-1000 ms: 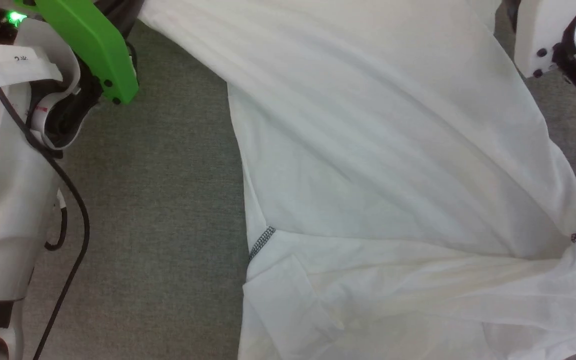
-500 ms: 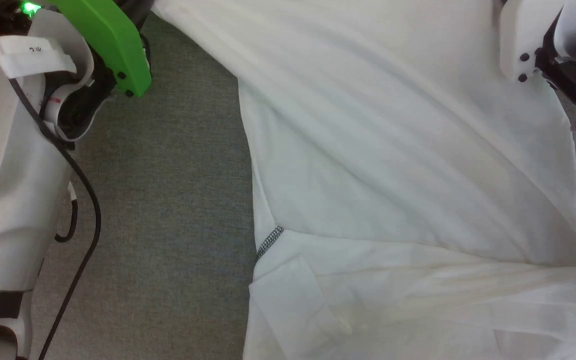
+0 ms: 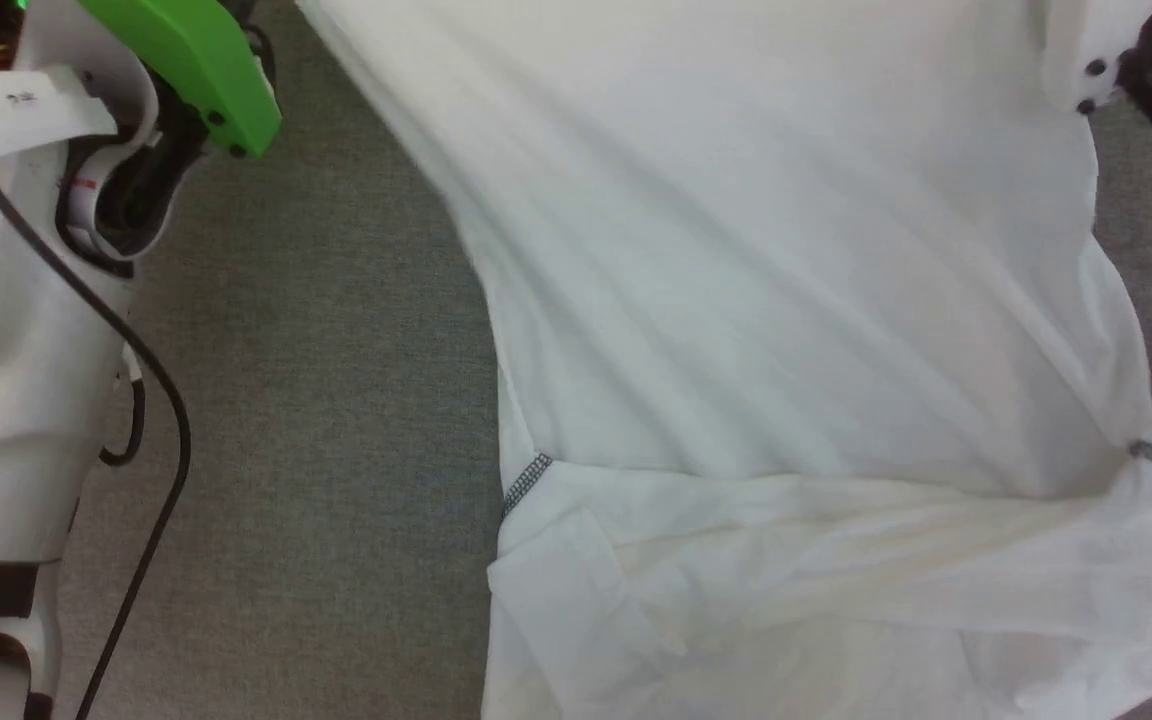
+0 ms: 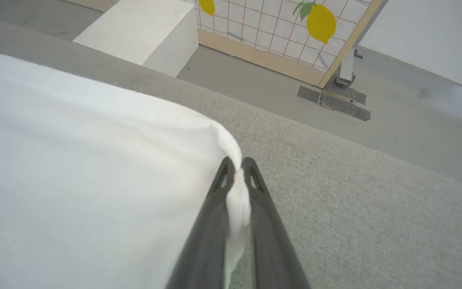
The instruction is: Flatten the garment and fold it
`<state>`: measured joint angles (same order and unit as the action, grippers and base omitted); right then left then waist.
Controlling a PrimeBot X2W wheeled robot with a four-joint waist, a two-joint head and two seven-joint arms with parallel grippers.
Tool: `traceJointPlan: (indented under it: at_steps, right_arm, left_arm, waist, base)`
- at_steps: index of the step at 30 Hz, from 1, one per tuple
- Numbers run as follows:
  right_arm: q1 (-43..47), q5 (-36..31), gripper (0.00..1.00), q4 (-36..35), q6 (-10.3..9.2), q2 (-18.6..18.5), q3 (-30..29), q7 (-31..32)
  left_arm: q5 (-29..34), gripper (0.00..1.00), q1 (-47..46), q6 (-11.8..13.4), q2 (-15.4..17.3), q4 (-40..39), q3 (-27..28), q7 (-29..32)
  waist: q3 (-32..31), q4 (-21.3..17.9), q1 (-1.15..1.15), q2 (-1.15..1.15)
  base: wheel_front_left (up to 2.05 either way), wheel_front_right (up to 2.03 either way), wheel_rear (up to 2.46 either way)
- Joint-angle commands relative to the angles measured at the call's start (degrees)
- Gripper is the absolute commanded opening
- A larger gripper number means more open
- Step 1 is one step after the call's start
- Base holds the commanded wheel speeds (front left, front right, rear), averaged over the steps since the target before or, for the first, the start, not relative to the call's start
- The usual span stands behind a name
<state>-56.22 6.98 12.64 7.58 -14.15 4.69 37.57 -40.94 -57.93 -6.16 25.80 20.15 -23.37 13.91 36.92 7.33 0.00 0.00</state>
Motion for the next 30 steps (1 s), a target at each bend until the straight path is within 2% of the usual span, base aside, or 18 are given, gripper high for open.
traceJointPlan:
  at_steps: [1, 8, 17, 23, 30]
  right_arm:
    - [-1.30, -0.67, 0.00, -0.01, -0.09, -0.56, -0.46, -1.29]
    - [-1.46, -0.25, 0.00, 0.16, -0.09, -2.51, -1.91, -5.97]
    - [5.35, 3.00, 0.00, -4.92, -0.09, -4.90, -0.08, -10.40]
    - [15.70, 6.81, 0.00, -14.07, -0.09, -5.57, -0.08, -10.53]
    - [31.75, 9.66, 0.00, -27.59, -0.09, -4.58, -4.54, -8.52]
  left_arm:
    - [0.46, 0.00, -1.22, 0.57, 0.13, 0.43, 0.76, -1.48]
    - [1.29, 0.00, -1.80, 1.56, -0.21, 1.53, 2.54, -7.60]
    - [1.37, 0.00, 3.44, 0.72, 0.49, -2.01, 2.43, -13.42]
    - [0.94, 0.00, 13.21, 1.29, 1.61, -10.47, 2.76, -17.46]
    - [-0.01, 0.00, 28.64, 4.44, 2.36, -25.33, 2.61, -20.27]
  waist:
    - [-1.92, -0.66, 0.00, 0.00]
    - [-6.69, -1.87, 0.00, 0.00]
    - [-12.20, -3.45, 0.00, 0.00]
    - [-16.46, -3.75, 0.00, 0.00]
    - [-20.43, -2.69, 0.00, 0.00]
  base:
    - [0.00, 0.00, 0.00]
    - [0.00, 0.00, 0.00]
    - [0.00, 0.00, 0.00]
    - [0.00, 0.00, 0.00]
    - [0.00, 0.00, 0.00]
